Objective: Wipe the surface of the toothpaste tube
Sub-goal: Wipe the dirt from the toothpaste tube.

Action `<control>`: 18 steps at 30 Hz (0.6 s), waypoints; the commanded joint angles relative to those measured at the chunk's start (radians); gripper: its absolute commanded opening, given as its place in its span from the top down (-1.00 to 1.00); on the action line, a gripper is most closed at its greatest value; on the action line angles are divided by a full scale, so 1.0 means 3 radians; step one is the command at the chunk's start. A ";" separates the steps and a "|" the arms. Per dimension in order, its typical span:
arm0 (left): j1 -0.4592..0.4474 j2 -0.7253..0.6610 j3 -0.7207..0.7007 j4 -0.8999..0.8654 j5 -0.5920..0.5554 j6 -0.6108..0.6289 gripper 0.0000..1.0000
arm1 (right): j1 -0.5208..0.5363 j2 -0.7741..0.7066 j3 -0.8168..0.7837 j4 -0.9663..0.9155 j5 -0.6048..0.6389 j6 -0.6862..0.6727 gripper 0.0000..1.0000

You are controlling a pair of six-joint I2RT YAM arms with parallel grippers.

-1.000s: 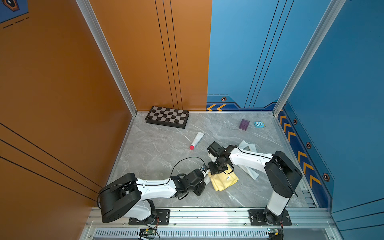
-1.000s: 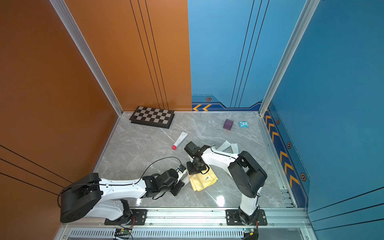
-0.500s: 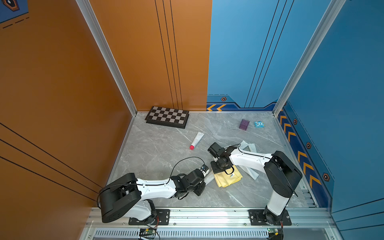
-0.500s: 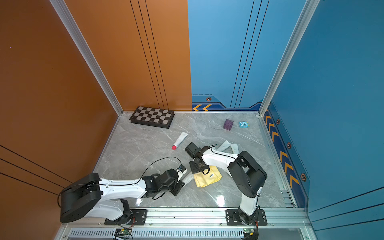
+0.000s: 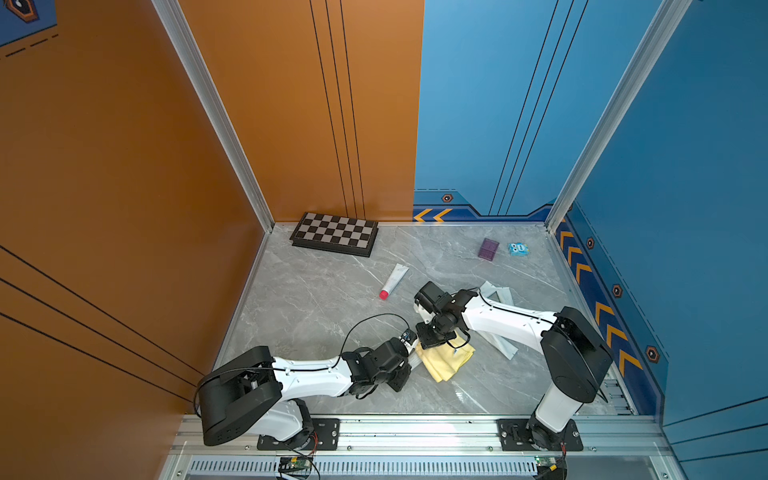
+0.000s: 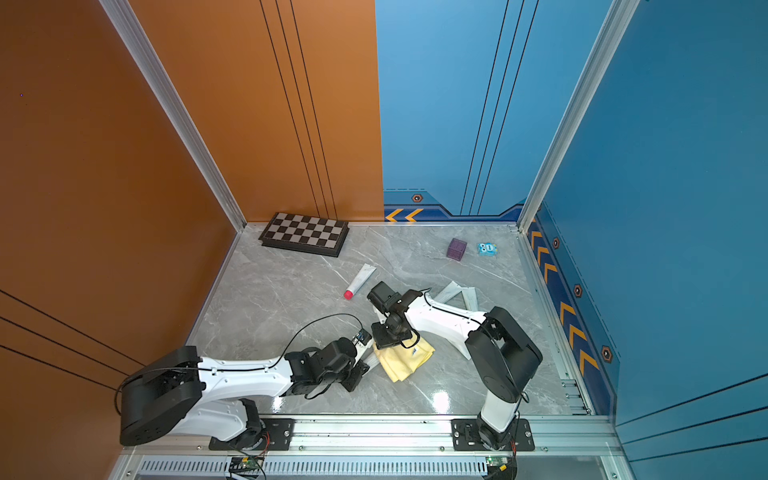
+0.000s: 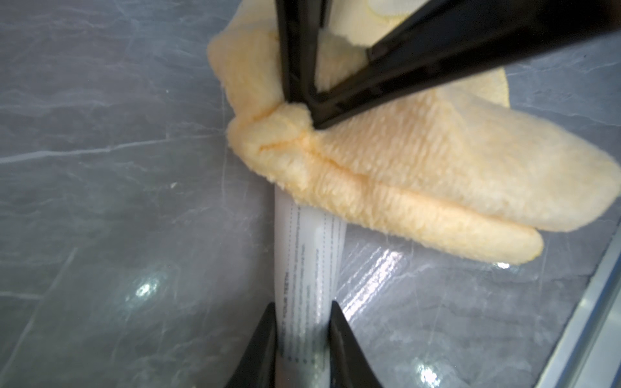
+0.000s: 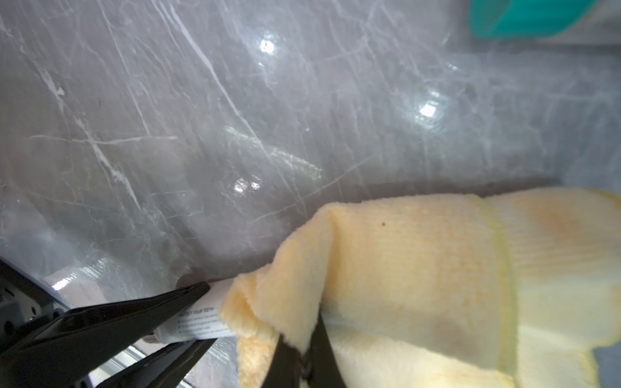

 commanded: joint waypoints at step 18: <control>-0.0038 0.0031 -0.0137 -0.0340 -0.0094 0.0021 0.51 | -0.0093 0.0589 -0.0430 -0.0211 0.1146 -0.0109 1.00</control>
